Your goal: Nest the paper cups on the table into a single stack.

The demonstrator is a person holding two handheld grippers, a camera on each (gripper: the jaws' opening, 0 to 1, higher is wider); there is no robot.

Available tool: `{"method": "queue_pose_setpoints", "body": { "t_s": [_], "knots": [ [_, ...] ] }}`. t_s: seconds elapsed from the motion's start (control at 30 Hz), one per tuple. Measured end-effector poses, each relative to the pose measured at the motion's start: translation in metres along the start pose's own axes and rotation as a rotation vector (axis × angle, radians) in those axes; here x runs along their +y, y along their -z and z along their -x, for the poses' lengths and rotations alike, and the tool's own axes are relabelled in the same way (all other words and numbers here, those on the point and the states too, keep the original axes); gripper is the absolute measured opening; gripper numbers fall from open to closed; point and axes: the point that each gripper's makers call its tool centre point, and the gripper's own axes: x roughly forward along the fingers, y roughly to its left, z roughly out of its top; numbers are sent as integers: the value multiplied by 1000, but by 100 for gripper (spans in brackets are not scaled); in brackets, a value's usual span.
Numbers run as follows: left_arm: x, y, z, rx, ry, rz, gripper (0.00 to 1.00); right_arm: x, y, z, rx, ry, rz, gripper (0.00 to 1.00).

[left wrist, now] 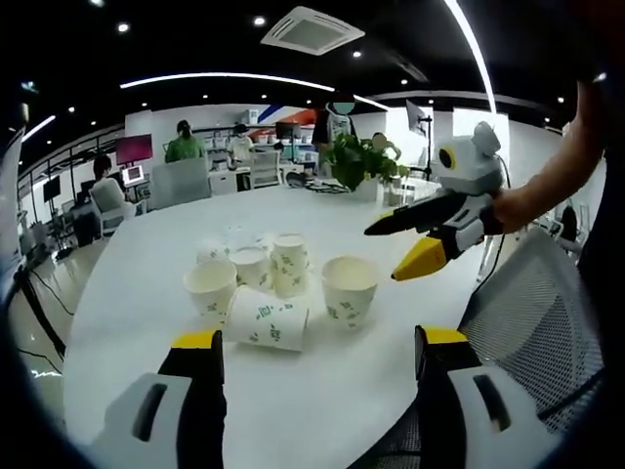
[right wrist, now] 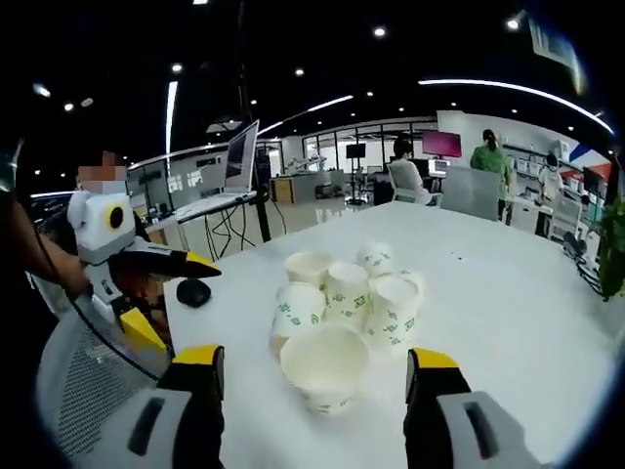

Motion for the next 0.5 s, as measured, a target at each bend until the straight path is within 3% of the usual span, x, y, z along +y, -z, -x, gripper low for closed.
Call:
{"method": "queue_pose_setpoints", "body": {
  "t_s": [0.33,0.5],
  "knots": [
    [23,11,-2,21,-30,12,79,-4,9,26,4,41,36,83],
    [32,4,-4,20,-39,12,78,-13,15,42,2,88,35,86]
  ]
}}
